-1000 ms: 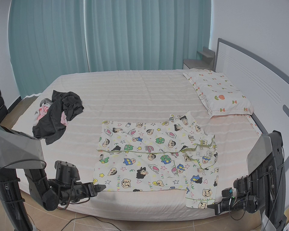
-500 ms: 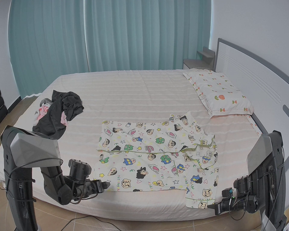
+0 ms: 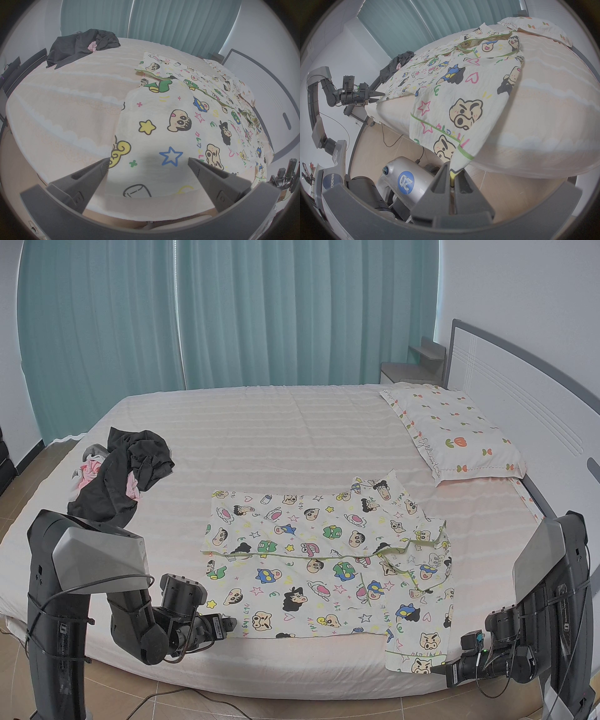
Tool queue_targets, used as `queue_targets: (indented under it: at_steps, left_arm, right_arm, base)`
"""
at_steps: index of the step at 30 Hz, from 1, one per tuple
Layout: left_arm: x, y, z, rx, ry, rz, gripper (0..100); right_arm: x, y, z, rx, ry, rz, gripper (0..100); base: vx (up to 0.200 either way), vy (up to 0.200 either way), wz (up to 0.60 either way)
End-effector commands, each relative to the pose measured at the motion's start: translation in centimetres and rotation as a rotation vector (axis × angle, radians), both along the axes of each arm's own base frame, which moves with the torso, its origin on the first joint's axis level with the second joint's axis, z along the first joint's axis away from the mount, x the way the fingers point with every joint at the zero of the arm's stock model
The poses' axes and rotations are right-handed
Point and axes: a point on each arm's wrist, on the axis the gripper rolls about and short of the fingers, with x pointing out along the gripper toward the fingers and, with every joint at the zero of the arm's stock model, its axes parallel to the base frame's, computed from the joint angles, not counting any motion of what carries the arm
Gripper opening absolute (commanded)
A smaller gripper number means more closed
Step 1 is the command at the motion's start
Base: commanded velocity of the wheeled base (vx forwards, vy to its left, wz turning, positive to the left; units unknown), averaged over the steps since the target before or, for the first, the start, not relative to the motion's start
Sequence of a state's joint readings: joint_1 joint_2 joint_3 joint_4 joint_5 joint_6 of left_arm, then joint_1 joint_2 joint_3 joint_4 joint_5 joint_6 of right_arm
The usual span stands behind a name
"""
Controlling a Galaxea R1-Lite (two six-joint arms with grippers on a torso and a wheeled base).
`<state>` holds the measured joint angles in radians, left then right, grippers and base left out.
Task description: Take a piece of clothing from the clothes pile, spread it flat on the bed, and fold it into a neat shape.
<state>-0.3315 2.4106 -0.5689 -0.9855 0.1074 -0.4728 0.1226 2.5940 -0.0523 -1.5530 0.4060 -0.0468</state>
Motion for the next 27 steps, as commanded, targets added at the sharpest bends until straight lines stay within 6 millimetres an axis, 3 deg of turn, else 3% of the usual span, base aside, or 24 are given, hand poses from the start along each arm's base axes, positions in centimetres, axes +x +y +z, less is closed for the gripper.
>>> queue_targets:
  at_steps: [1,3,4,17,27]
  left_arm:
    - [0.3,-0.4,-0.1,-0.004,-0.007,-0.003,100]
    - [0.4,-0.4,-0.1,-0.005,-0.009,-0.005,100]
    - [0.4,-0.4,-0.1,-0.006,-0.009,-0.004,0]
    - [-0.2,0.0,-0.2,0.053,-0.014,0.065,0]
    - [-1.7,0.5,0.7,0.054,-0.014,0.06,0]
  right_arm:
    - [0.1,0.0,0.1,0.002,-0.018,0.0,0]
    - [0.1,0.0,0.1,0.002,-0.018,0.0,0]
    - [0.1,0.0,0.1,0.002,-0.018,0.0,0]
    - [-0.1,-0.3,0.2,-0.003,-0.01,-0.002,0]
    - [-0.5,-0.8,1.7,0.045,-0.042,0.026,0]
  base:
    - [0.0,0.0,0.0]
    - [0.0,0.0,0.0]
    - [0.0,0.0,0.0]
    - [0.0,0.0,0.0]
    - [0.0,0.0,0.0]
